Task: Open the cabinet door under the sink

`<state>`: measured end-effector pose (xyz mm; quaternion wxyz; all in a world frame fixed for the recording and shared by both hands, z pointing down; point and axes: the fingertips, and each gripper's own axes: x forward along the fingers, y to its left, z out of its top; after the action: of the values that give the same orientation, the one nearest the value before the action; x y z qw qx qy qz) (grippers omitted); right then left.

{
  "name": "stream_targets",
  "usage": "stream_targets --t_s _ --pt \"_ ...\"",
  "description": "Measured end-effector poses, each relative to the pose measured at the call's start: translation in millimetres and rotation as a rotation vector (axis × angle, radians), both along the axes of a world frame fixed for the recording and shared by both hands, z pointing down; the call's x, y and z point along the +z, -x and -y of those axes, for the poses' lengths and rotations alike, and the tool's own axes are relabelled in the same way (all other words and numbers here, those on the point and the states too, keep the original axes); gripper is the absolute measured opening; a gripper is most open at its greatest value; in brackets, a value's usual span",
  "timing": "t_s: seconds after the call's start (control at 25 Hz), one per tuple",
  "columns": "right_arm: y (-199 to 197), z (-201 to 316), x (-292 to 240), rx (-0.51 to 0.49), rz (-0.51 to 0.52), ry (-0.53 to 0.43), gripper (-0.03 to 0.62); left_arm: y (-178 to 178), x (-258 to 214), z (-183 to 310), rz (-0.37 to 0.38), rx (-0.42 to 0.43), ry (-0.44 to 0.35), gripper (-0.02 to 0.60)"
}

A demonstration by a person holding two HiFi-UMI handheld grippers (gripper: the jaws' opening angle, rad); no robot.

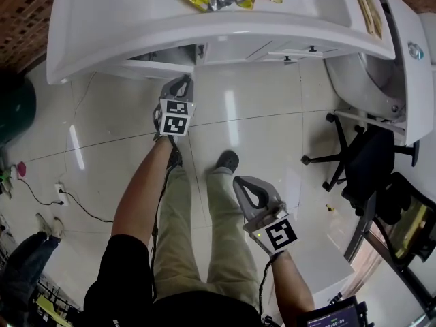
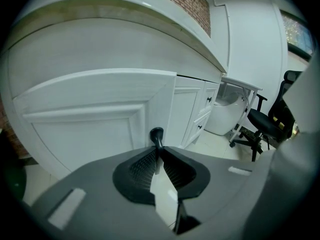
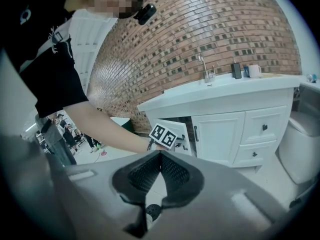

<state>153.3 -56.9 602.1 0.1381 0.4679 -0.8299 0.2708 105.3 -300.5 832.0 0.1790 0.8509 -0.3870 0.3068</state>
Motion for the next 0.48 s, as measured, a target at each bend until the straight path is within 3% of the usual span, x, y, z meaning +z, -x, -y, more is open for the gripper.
stream_targets --t_s 0.48 --pt "12 -6 -1 -0.025 -0.009 0.000 -0.009 26 -2 -41 -0.018 0.023 0.003 0.058"
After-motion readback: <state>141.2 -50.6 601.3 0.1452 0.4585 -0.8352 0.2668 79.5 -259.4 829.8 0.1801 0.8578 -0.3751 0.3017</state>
